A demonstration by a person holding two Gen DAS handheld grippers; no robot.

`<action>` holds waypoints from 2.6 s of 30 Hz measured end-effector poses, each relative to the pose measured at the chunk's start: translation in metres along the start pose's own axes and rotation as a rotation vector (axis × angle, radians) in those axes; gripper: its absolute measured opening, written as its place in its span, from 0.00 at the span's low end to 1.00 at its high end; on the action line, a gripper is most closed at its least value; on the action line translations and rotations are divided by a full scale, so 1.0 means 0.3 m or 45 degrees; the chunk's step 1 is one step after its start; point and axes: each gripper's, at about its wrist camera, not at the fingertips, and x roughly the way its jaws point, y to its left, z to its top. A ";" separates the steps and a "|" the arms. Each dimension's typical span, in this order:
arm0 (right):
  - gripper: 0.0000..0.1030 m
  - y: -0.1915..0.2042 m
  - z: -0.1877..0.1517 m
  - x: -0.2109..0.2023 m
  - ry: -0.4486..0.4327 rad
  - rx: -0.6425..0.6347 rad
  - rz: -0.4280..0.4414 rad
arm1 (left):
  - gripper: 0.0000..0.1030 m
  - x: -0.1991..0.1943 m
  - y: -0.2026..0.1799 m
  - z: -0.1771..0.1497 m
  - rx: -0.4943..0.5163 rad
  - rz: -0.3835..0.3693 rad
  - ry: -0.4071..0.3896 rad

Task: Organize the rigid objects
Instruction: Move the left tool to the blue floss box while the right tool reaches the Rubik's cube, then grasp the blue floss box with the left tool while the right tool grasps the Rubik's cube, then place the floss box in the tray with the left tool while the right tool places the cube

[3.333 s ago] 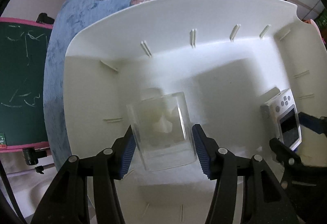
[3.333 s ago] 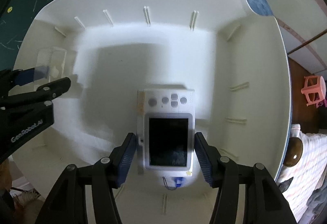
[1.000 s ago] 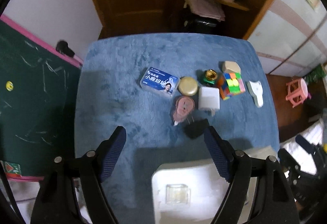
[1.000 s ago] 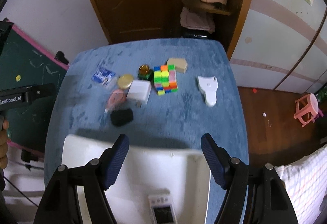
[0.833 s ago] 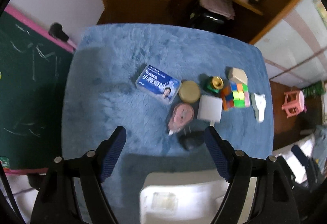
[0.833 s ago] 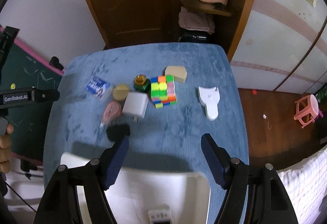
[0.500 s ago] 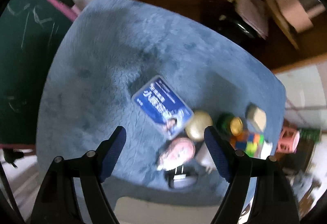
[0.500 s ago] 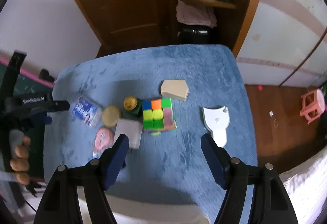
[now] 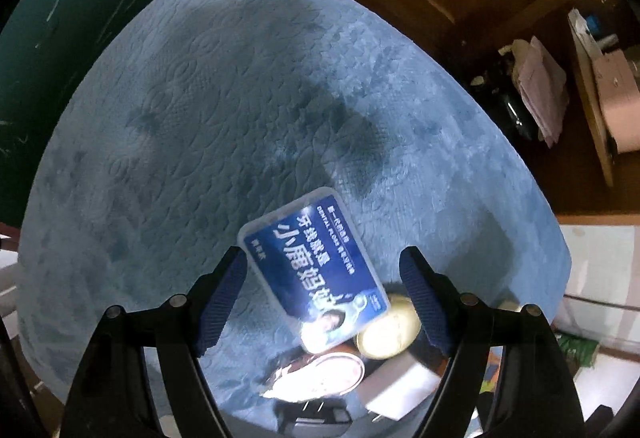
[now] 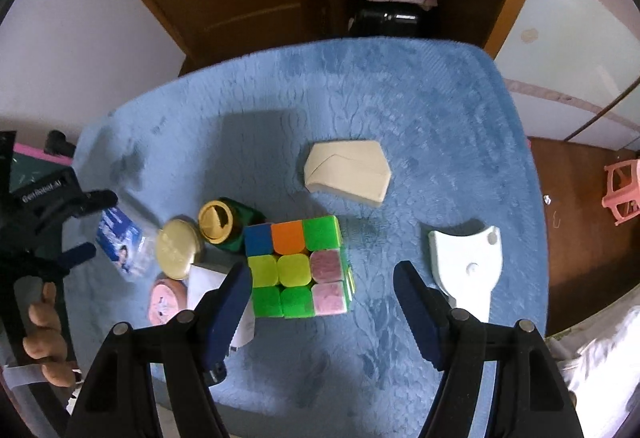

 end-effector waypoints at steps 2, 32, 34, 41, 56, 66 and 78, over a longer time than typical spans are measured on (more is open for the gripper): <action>0.73 0.005 0.004 0.030 0.021 -0.007 -0.004 | 0.79 0.015 -0.001 0.006 -0.008 0.037 -0.018; 0.57 0.042 -0.020 0.110 0.085 -0.031 -0.026 | 0.69 0.043 0.072 -0.069 -0.023 0.019 0.008; 0.57 0.024 -0.033 0.063 0.054 -0.016 -0.016 | 0.69 -0.002 0.084 -0.078 0.024 0.007 0.007; 0.57 -0.012 -0.123 -0.139 -0.073 0.039 0.041 | 0.69 -0.254 0.083 -0.169 0.319 -0.071 -0.085; 0.57 0.065 -0.507 -0.559 -0.282 -0.027 0.162 | 0.69 -0.692 0.131 -0.609 0.834 -0.275 -0.350; 0.57 0.128 -0.805 -0.551 -0.242 -0.190 0.098 | 0.69 -0.627 0.199 -0.800 1.000 -0.206 -0.331; 0.57 0.131 -0.986 -0.335 -0.067 -0.293 0.017 | 0.69 -0.368 0.279 -0.908 1.054 0.015 -0.213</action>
